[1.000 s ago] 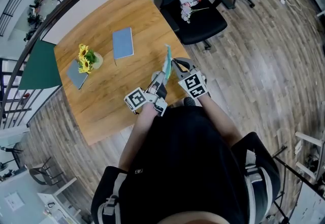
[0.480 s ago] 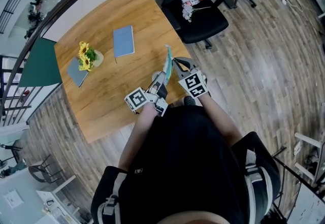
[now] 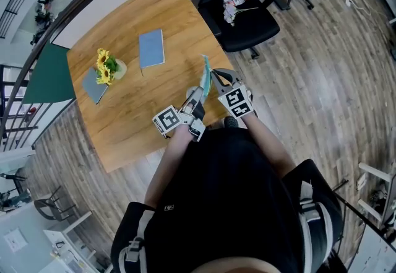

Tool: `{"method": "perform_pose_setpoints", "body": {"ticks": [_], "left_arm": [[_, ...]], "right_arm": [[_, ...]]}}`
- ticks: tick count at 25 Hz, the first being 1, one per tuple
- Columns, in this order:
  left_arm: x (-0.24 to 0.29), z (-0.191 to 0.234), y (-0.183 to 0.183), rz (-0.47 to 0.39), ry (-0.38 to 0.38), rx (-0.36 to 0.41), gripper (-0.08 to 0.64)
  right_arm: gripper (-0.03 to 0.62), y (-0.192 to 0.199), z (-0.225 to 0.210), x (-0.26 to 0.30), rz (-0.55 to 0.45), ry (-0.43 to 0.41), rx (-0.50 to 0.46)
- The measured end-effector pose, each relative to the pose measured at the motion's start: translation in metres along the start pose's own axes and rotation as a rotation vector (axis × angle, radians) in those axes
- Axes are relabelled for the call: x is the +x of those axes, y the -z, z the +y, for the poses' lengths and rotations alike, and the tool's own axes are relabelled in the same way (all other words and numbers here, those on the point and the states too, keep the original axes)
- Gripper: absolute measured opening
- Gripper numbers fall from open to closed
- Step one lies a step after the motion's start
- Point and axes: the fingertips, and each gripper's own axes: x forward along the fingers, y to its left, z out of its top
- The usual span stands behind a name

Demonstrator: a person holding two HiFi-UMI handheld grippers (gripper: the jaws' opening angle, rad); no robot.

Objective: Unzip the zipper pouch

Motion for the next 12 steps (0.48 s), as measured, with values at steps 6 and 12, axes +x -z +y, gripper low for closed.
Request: {"method": "perform_pose_setpoints", "body": {"ticks": [6,12], "left_arm": [[-0.0029,0.0052,0.0036,0.01,-0.028,0.006,0.012],[0.0003,0.0064,0.0043,0.025,-0.031,0.017,0.012]], "right_arm": [[0.008,0.0011,-0.0036,-0.0014,0.003,0.011,0.005],[0.008,0.0032,-0.0075,-0.0004,0.009,0.02,0.005]]}}
